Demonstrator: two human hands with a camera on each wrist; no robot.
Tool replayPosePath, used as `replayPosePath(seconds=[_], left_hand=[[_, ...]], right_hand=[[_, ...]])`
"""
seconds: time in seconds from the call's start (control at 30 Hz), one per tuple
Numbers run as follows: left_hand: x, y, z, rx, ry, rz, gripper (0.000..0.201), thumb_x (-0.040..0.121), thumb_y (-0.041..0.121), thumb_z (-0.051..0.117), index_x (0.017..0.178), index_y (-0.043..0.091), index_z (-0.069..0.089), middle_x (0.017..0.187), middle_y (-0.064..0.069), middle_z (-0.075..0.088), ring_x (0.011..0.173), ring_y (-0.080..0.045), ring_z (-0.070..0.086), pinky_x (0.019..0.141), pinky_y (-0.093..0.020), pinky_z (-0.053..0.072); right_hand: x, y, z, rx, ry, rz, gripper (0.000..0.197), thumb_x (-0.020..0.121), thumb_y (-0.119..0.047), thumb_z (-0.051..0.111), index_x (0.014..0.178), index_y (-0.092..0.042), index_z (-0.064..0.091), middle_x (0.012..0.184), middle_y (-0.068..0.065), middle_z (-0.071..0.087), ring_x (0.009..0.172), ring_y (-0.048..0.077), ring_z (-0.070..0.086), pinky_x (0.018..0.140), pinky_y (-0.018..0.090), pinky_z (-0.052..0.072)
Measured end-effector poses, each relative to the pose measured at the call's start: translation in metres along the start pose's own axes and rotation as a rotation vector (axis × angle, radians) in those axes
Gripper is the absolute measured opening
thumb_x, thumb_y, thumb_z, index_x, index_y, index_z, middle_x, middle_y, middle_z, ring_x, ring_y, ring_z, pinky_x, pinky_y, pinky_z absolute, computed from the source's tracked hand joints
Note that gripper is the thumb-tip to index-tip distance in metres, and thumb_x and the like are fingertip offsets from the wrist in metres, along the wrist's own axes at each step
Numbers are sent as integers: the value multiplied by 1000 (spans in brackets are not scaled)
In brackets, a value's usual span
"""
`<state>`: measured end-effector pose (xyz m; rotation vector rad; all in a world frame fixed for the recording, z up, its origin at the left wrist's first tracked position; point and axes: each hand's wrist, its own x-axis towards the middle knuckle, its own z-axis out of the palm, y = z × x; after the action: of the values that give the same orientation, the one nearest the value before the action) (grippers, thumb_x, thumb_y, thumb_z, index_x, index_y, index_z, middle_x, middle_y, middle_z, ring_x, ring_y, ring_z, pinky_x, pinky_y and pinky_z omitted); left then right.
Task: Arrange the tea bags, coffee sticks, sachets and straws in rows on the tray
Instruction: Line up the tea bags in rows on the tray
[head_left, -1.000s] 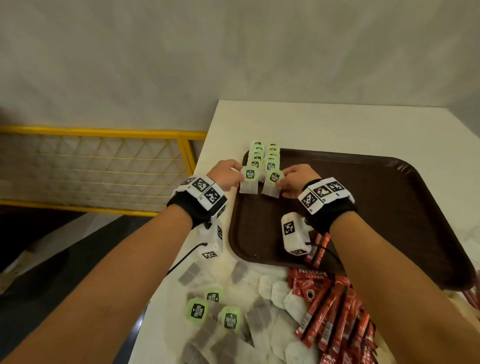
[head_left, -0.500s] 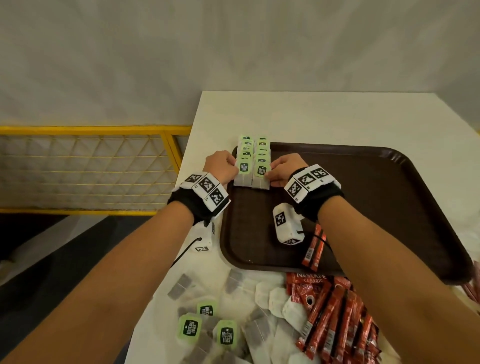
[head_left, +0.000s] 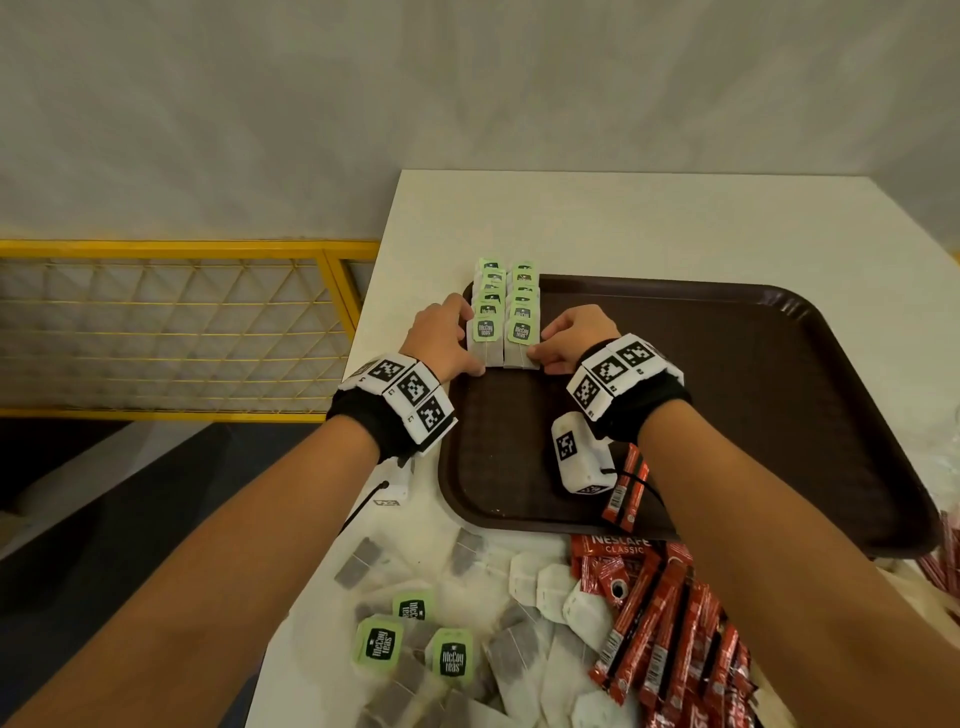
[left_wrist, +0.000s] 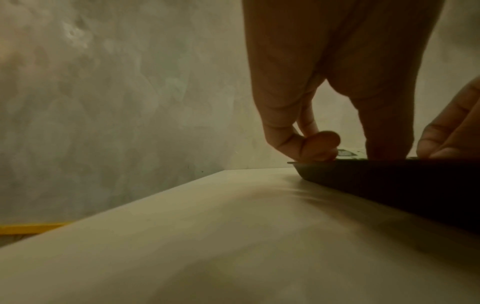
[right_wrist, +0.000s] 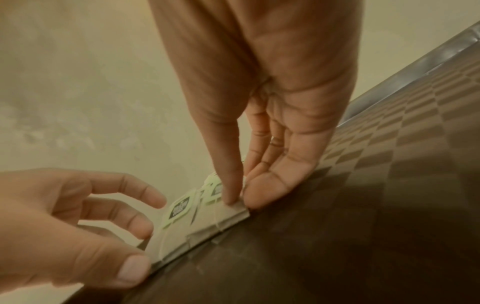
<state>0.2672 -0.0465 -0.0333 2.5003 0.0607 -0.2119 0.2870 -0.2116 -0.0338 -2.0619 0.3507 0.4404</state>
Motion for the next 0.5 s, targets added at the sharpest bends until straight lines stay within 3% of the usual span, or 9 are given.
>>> replayPosePath(seconds=[0.27,0.5], left_hand=[[5,0,3,42,11,29,48,71,10,78,114,9,57,116,-11,55,103,-22,52,79,-26,38],[2,-2,9,22,28,45,42,74,10,76,113,14,59,119,-11,50,106,-23,51,81,-23,37]], right_hand=[[0,1,4,6,30,-5,22,73,-4,76,72,-13,57,91,15,70,86,27,70,80,40,58],[2,5,4,51,-10,11,23,74,-8,77,80,-13,56,86,9,66,84,22,68,83,40,57]])
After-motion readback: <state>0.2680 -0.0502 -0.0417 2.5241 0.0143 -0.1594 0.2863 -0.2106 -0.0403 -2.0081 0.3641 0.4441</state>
